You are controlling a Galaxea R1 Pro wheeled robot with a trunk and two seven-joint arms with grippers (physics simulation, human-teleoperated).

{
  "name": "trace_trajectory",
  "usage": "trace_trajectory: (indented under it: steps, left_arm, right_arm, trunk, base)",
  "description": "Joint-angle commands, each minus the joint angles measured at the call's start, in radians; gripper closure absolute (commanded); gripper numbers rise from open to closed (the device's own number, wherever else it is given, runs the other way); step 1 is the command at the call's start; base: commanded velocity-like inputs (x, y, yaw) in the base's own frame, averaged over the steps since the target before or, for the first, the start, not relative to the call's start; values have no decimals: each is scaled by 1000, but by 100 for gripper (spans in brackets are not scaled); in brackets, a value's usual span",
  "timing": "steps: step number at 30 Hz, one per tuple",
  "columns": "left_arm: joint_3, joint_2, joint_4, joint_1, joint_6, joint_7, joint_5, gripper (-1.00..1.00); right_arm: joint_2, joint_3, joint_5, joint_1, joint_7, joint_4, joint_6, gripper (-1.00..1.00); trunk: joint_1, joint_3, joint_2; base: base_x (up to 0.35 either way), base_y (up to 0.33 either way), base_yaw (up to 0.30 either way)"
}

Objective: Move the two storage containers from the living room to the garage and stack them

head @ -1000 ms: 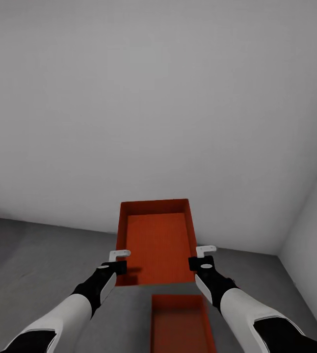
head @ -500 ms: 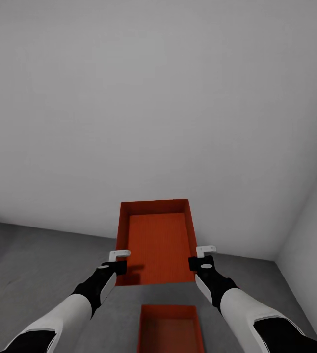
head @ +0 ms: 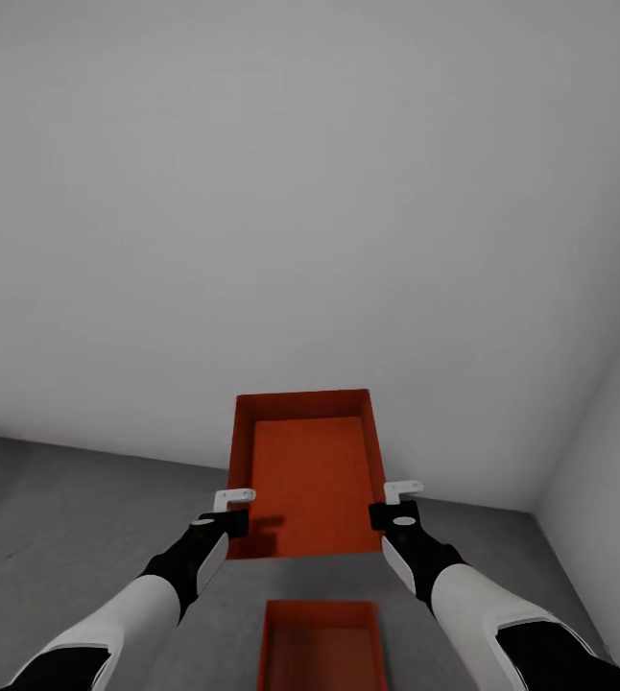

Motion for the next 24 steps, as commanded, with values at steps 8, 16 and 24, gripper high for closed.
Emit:
trace_trajectory:
  steps: [8, 16, 24]
  left_arm:
    - [-8, 34, -6, -1, -27, 6, -11, 100]
    - [-9, 34, -6, -1, -27, 6, -11, 100]
    - [-10, 34, -6, -1, -27, 6, -12, 100]
  right_arm:
    - [-6, 1, -8, -1, -3, 3, 5, 100]
    - [-6, 1, -8, -1, -3, 3, 5, 100]
    - [-6, 0, -8, -1, -3, 3, 5, 100]
  trunk:
    - [1, -2, -2]
    - [1, -3, -2]
    - [1, -12, -2]
  base:
    - [0, -100, 0]
    - [0, -1, 0]
    - [0, 0, 16]
